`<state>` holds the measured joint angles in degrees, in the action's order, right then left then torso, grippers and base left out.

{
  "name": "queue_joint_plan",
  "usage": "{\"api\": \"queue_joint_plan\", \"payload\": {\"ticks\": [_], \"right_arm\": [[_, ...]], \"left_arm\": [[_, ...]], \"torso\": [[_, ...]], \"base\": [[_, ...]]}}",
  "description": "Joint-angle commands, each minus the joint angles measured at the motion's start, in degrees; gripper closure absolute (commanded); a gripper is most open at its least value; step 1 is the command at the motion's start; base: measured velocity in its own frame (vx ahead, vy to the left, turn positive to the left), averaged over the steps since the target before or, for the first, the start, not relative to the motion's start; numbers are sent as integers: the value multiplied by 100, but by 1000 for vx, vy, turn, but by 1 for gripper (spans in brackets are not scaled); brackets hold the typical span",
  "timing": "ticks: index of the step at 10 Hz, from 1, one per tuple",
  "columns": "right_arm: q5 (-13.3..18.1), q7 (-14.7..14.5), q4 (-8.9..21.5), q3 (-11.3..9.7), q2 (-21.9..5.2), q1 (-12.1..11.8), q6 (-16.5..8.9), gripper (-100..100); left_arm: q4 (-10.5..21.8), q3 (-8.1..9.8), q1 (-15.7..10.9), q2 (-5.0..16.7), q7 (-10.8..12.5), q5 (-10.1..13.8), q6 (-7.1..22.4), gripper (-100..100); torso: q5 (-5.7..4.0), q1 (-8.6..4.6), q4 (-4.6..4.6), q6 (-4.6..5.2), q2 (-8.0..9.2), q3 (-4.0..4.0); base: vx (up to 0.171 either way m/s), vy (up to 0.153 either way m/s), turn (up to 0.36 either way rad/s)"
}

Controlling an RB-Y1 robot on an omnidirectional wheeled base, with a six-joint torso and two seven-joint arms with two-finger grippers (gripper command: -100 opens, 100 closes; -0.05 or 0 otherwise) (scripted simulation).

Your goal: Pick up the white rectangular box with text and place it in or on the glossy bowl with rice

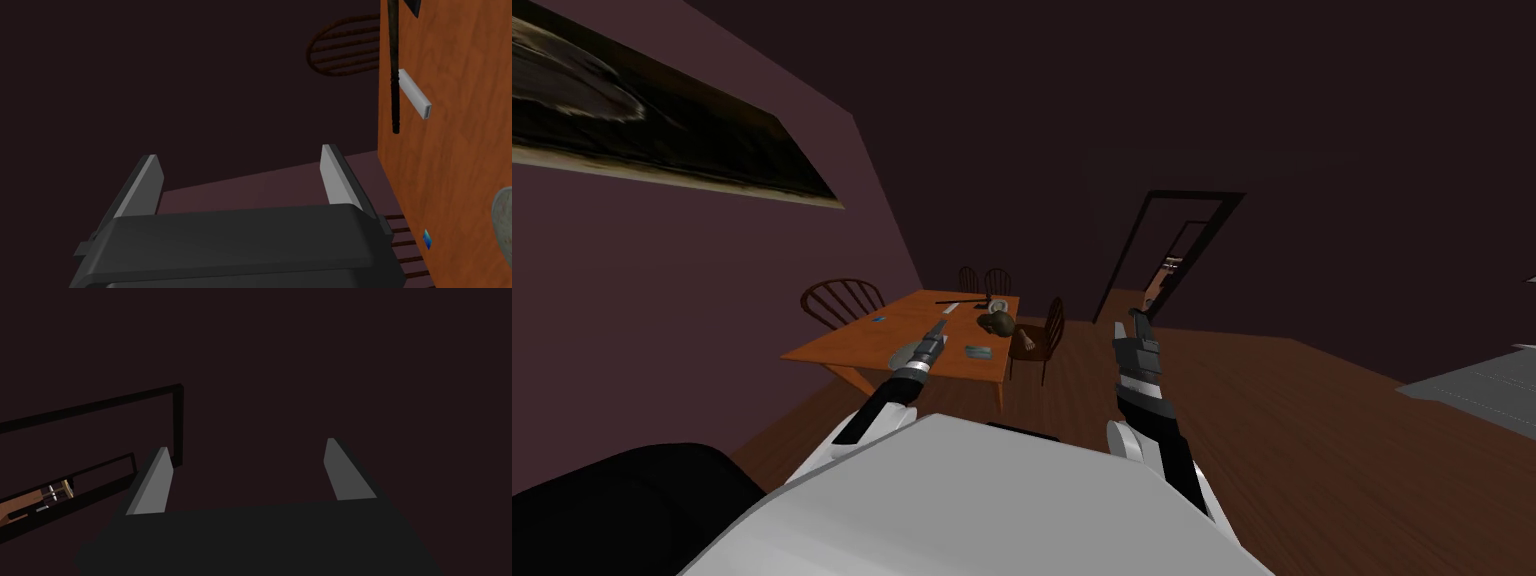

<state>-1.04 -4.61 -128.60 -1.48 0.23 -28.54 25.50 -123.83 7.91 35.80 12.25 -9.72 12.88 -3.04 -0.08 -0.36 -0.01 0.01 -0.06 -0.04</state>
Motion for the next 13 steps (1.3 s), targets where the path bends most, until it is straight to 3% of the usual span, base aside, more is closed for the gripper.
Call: {"api": "queue_joint_plan", "payload": {"ticks": [1, 2, 3, 8, 10, 13], "right_arm": [[0, 0, 0, 0, 0, 0, 0, 0], [0, 0, 0, 0, 0, 0, 0, 0], [0, 0, 0, 0, 0, 0, 0, 0], [0, 0, 0, 1, 0, 0, 0, 0], [0, 0, 0, 0, 0, -1, 0, 0], [0, 0, 0, 1, -1, 0, 0, 0]], "left_arm": [[22, 69, 54, 46, -6, 41, 199, -100], [53, 200, 151, 104, -22, 112, 399, -100], [53, 200, 151, 104, -22, 112, 494, -100], [166, 588, 419, 231, -70, 323, 1259, -100], [166, 588, 419, 231, -70, 323, 1441, -100], [262, 833, 566, 281, -98, 455, 1990, -100]], "torso": [[0, 0, 0, 0, 0, 0], [0, 4, 0, -1, 1, 1], [1, 4, 0, 0, -2, -1], [2, 11, -1, -1, -3, -2], [0, 2, -2, 0, -10, -6], [3, 17, -1, 0, -5, -3]], "base": [[16, -86, -15], [28, -89, -47], [35, -81, -19], [38, -91, -43], [33, -65, -9], [44, -64, -59]]}}
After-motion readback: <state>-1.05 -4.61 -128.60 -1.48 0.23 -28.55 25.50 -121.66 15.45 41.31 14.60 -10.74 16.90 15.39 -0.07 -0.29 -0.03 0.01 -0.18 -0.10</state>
